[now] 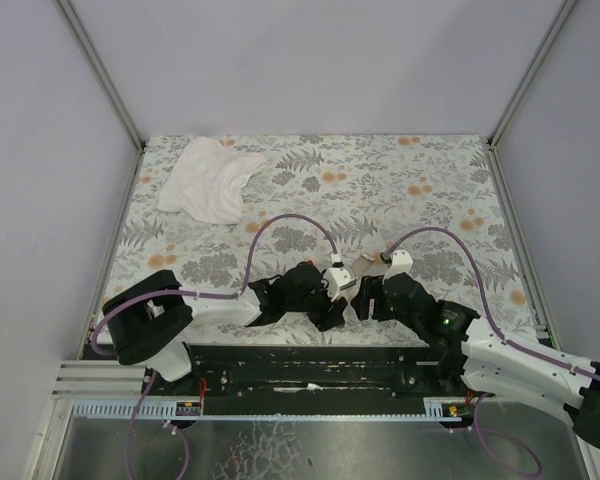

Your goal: Load the staples into the stapler

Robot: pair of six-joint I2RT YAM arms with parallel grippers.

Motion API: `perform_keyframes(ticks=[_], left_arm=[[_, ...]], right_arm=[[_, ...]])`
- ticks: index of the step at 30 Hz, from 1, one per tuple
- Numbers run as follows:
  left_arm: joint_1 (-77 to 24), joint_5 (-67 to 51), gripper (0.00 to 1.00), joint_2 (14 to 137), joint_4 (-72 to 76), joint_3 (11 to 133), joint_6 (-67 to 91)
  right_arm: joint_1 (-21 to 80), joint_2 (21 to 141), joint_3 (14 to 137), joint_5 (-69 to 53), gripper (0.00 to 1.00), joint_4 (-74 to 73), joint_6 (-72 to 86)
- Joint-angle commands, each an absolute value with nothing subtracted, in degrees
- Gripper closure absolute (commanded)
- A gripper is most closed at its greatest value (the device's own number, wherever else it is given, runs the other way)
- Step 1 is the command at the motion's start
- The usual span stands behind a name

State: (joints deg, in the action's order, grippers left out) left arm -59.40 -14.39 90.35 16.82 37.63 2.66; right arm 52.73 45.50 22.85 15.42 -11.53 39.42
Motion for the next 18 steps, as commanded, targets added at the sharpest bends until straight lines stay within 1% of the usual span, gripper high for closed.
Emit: perform_keyframes(ticks=[1,2,3,6,7,11,12,15,17,18], left_arm=[[-59.1,-12.2,0.54,91.0,15.1,38.9,2.9],[-59.1,-10.9,0.58,91.0,14.8,39.0,3.8],[-59.1,-9.5,0.60,91.0,14.5,39.0,5.2],[-59.5,-7.8,0.61,91.0,14.2,38.5,7.8],[-59.7,-7.6,0.59,91.0,14.0,38.4,8.5],[-60.5,-8.6,0.37,90.2,13.9,37.1,10.0],[-60.5,-9.0,0.34,90.0,14.2,36.6,10.0],[-60.5,-9.5,0.32,89.5,14.5,35.8,9.6],[-60.5,-9.8,0.32,89.9,13.9,36.0,9.2],[-60.5,-10.3,0.34,90.2,13.8,36.1,9.1]], right_arm=[[52.2,43.3,22.8,15.6,0.25,-11.4,38.8],[52.2,43.0,22.8,15.7,0.25,-11.5,38.8],[52.1,42.8,23.0,15.9,0.25,-11.7,38.8],[52.1,42.2,23.3,16.2,0.25,-11.9,38.7],[52.1,42.1,23.3,16.2,0.25,-12.0,38.6],[52.0,42.2,23.2,16.3,0.25,-12.1,38.7],[52.0,42.2,23.2,16.2,0.25,-12.1,38.8],[52.0,42.1,23.0,15.8,0.25,-11.8,39.0],[52.0,42.1,22.9,15.6,0.25,-11.7,39.2],[52.0,42.0,22.8,15.6,0.25,-11.7,39.2]])
